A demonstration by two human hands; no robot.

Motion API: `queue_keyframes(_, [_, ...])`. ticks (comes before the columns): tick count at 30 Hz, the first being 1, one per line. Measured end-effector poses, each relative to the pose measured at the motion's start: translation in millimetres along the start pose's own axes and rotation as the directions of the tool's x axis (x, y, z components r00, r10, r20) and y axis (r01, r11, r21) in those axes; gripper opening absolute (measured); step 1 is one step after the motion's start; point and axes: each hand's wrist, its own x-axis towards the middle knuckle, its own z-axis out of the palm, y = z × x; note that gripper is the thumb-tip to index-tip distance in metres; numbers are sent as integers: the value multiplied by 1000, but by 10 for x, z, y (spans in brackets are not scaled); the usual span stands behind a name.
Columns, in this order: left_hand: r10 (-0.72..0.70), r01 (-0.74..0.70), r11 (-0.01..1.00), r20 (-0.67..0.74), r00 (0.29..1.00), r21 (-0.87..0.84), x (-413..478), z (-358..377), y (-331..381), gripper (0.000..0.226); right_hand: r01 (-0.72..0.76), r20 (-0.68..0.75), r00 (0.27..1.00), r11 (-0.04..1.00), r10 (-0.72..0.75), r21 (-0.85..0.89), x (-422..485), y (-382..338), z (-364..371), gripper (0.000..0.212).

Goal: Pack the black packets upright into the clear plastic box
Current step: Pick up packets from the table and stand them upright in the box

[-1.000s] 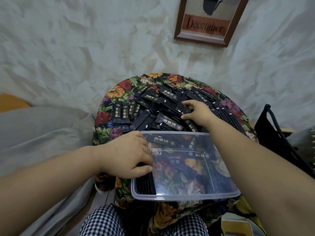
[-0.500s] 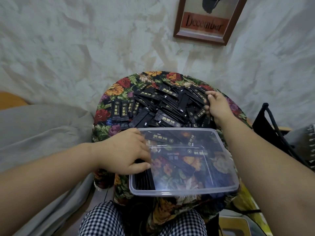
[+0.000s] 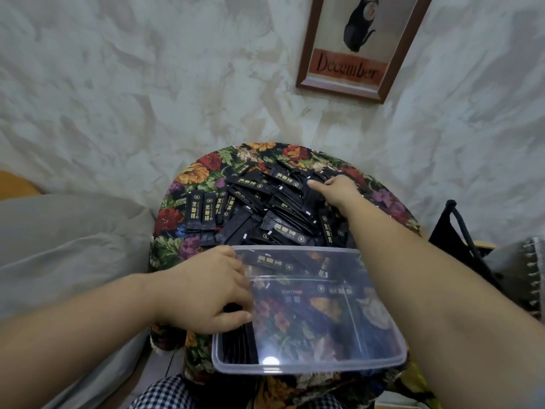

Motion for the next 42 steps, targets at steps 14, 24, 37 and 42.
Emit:
queue_keyframes(14, [6,-6,1000,-17,1000,-12,23,-12,7,36,28,-28,999,990,-24,139,-49,57,28,25])
queue_keyframes(24, [9,-9,1000,-45,999,6,20,-27,37,34,262,279,941,932,-189,-251,-139,-152,207,83])
queue_keyframes(37, [2,-1,1000,-48,999,10,14,15,11,37,216,164,969,957,-185,-195,-85,-25,196,67])
queue_keyframes(42, [3,-2,1000,-41,999,15,8,9,9,39,177,75,978,959,-197,220,-191,-145,42,26])
